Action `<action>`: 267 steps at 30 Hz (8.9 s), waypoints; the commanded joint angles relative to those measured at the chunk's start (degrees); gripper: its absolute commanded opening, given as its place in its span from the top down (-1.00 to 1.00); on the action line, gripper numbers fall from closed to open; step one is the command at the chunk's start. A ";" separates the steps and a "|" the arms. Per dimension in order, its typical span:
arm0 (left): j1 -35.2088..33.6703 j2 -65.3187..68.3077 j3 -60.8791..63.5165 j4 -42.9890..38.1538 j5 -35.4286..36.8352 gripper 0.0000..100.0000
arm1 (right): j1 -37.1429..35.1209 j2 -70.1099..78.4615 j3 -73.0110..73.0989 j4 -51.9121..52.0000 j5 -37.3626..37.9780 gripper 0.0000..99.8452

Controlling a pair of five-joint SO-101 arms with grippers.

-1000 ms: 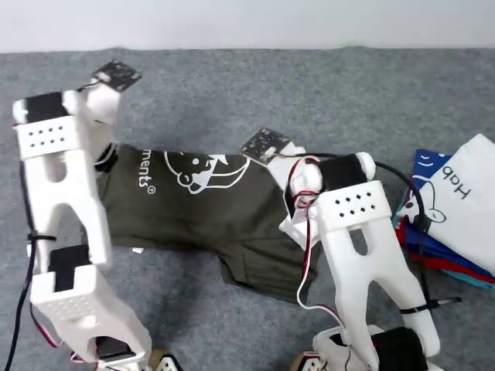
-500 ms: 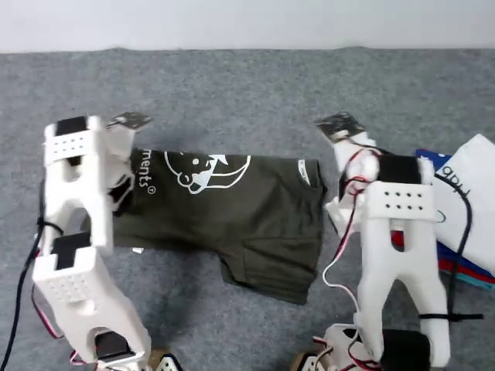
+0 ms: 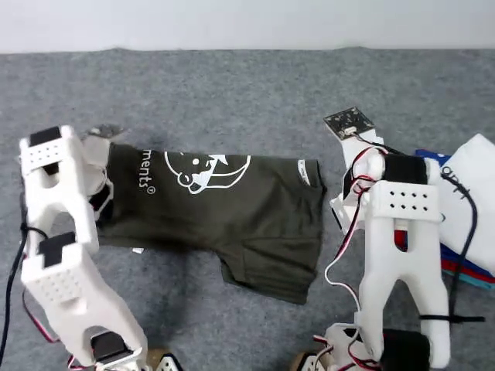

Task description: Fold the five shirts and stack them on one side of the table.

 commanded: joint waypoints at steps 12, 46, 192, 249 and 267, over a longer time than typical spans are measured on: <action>34.46 -21.01 8.22 3.08 0.09 0.97 | 17.27 -15.25 -9.32 11.12 0.00 0.97; 65.85 1.93 9.19 -9.76 3.34 0.80 | 35.12 -23.69 -9.14 11.21 1.93 0.97; 44.04 12.31 -29.32 -7.03 6.24 0.65 | 34.77 -23.69 -3.96 10.59 1.93 0.97; 34.29 18.81 -31.43 -0.53 0.97 0.76 | 34.77 -23.69 -3.96 10.59 1.93 0.97; 34.11 9.58 -26.15 3.52 0.00 0.76 | 34.77 -23.69 -3.96 11.12 1.93 0.97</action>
